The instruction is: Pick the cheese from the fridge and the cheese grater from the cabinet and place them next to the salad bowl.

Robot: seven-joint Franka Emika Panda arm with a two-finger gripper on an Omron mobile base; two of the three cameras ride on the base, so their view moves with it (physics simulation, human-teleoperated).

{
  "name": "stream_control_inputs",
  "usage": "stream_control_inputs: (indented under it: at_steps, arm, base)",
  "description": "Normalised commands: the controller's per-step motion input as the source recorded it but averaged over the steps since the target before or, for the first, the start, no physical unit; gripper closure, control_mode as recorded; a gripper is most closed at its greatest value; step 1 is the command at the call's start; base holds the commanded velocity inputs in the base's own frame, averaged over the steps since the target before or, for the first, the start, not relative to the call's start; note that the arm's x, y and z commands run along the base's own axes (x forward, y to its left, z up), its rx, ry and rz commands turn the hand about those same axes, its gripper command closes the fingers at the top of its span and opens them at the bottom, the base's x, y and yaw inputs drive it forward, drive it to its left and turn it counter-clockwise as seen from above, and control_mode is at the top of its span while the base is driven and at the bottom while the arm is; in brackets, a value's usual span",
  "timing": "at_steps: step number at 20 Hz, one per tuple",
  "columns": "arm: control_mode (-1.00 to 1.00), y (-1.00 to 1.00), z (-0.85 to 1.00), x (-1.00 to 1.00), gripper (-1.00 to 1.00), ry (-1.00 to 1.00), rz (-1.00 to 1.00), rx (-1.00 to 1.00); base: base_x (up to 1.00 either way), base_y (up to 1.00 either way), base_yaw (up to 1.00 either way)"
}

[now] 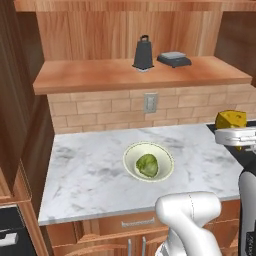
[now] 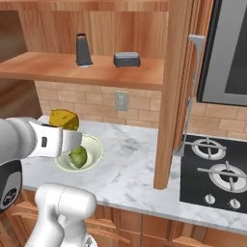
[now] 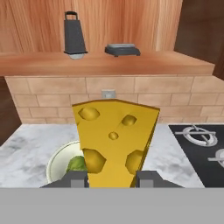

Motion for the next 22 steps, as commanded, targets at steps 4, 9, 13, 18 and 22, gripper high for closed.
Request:
stream_control_inputs:
  at_steps: [4,9,13,18,22]
  arm:
    - [1.00,0.00,0.00,0.00,1.00,0.00,0.00,0.00]
    - [-1.00,0.01,-0.19,0.28,1.00,0.11,0.00,0.00]
    - [-1.00,0.06,-0.44,0.45,1.00,0.16,0.00,0.00]
    - [-1.00,0.02,-0.45,0.29,1.00,0.09,0.00,0.00]
    - [-1.00,0.00,-0.54,0.02,1.00,0.00,0.01,0.00]
  base:
    - [0.33,0.21,0.00]
    - [0.15,0.09,0.00]
    - [0.00,0.00,0.00]
    - [0.00,0.00,0.00]
    - [0.00,0.00,0.00]
